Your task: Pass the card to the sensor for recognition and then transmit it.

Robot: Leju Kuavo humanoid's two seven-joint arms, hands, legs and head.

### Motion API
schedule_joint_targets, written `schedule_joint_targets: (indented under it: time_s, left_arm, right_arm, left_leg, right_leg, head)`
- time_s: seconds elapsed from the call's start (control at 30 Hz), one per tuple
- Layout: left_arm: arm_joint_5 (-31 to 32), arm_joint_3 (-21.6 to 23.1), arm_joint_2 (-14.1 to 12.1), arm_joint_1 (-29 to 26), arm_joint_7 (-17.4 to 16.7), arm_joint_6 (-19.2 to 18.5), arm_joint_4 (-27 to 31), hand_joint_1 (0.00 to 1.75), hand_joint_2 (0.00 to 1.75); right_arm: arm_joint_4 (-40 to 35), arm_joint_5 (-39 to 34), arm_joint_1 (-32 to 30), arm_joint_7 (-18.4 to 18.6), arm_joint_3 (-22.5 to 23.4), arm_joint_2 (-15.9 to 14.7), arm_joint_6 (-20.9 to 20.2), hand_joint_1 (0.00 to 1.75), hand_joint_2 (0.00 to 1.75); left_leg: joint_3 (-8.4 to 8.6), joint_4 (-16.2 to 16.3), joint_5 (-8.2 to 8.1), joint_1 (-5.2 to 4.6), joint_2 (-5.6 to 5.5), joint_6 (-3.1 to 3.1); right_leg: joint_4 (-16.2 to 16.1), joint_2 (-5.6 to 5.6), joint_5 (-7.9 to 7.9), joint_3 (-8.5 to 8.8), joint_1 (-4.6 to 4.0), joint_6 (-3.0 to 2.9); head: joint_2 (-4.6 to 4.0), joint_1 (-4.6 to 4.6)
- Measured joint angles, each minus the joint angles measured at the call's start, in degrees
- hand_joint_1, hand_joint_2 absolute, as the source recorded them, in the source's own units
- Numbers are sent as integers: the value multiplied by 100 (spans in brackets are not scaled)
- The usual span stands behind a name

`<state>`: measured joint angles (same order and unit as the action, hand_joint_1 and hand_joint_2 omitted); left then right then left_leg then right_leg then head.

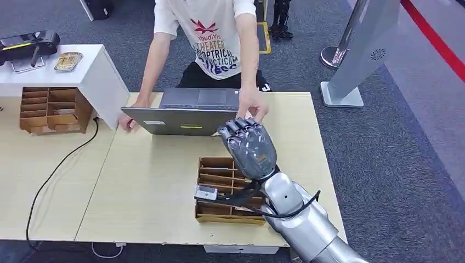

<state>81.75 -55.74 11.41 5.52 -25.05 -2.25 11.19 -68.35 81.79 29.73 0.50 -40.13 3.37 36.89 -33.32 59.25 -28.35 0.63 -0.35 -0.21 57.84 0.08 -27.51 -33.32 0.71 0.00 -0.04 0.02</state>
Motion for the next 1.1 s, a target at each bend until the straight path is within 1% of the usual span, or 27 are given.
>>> schedule_joint_targets:
  time_s: [0.2, 0.43, 0.6, 0.67, 0.7, 0.73, 0.8, 0.9, 1.0, 1.1]
  left_arm:
    - [-18, 0, 0, 0, 0, 0, 0, 0, 0]
    - [-48, 0, 0, -1, -2, 2, 0, 0, 0]
    - [-52, 0, 0, -2, -2, 4, 0, 0, 0]
    - [-61, 0, 0, -2, -2, 7, 0, 0, 0]
    - [-70, 0, 2, -2, -2, 13, 0, 0, 0]
    - [-88, 0, 2, -6, -2, 22, 0, 0, 0]
    - [-122, 0, 2, -8, -2, 22, 0, 0, 0]
    - [-160, -2, 2, -12, 0, 28, 0, 0, 0]
    - [-177, -4, 2, -12, 0, 39, 0, 0, 0]
    - [-206, -9, 4, -14, 0, 46, 0, 0, 0]
  right_arm:
    - [37, -39, -13, -4, 9, 11, 9, 175, 175]
    - [-28, -677, -166, -234, 85, 83, 13, 175, 175]
    - [-199, -1054, -303, -341, 206, 116, 11, 175, 175]
    - [-279, -1327, -358, -432, 249, 127, -13, 175, 175]
    - [-350, -1568, -407, -523, 289, 133, -44, 175, 175]
    - [-435, -1960, -455, -650, 337, 147, -158, 175, 175]
    - [-656, -2951, -572, -940, 424, 188, -532, 175, 175]
    - [-986, -4100, -739, -1215, 612, 243, -1100, 175, 175]
    - [-1319, -5110, -910, -1388, 839, 317, -1595, 175, 175]
    - [-1596, -5883, -1067, -1462, 1082, 359, -2003, 175, 175]
  left_leg:
    - [0, 0, 0, 0, 0, 0]
    - [0, 0, 0, 0, 0, 0]
    - [0, 0, 0, 0, 0, 0]
    - [1, 0, 0, 0, 0, 0]
    - [1, 0, 0, 0, 0, 0]
    - [1, 0, 0, 0, 0, 0]
    - [0, 0, 0, 0, 0, 0]
    - [0, 0, 0, 0, 0, 0]
    - [0, 0, 0, 0, 0, 0]
    - [0, 0, 0, 0, 0, 0]
  right_leg:
    - [0, 0, 0, -1, 0, 0]
    - [0, 0, 0, -1, 0, 0]
    - [0, 0, 0, 0, 0, 0]
    - [0, 0, 0, 0, 0, 0]
    - [0, 0, 0, 0, 0, 0]
    - [0, -1, 0, 0, 0, 0]
    - [0, 0, 0, -1, 0, 0]
    - [0, 0, 0, -1, 0, 0]
    - [0, -1, 0, -1, 0, 0]
    - [0, -1, 0, 0, 0, 0]
  head:
    - [0, 0]
    - [0, 0]
    - [0, 2]
    - [0, 0]
    - [0, 2]
    - [0, 2]
    - [0, 2]
    - [0, 2]
    - [0, 0]
    - [0, 2]
